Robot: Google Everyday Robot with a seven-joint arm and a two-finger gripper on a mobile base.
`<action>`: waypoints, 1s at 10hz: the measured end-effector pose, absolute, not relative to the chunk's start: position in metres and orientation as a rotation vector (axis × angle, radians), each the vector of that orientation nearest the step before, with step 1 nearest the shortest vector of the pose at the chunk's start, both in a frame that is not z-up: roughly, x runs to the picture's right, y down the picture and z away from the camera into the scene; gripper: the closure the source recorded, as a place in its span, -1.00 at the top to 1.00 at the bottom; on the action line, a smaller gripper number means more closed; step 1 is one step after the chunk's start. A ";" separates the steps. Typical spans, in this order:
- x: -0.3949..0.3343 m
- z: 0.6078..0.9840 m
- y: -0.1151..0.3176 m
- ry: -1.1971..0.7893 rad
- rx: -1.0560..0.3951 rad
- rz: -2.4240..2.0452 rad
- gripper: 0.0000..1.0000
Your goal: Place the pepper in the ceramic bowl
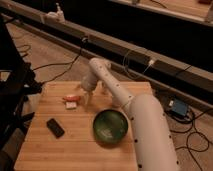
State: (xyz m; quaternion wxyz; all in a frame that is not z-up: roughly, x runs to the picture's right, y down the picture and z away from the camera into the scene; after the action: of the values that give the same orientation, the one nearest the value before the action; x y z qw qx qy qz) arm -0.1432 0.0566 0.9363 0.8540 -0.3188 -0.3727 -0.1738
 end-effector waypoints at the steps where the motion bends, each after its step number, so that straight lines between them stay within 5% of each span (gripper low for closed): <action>1: -0.147 0.940 0.059 -0.796 -0.678 -0.362 0.50; 6: -0.166 0.944 0.061 -0.846 -0.686 -0.375 0.48; 10: -0.171 0.946 0.062 -0.854 -0.688 -0.394 -0.25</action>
State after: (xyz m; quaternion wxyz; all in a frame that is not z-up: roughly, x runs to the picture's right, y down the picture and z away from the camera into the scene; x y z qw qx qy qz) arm -0.1706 0.0620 0.9456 0.8351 -0.3248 -0.4031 -0.1860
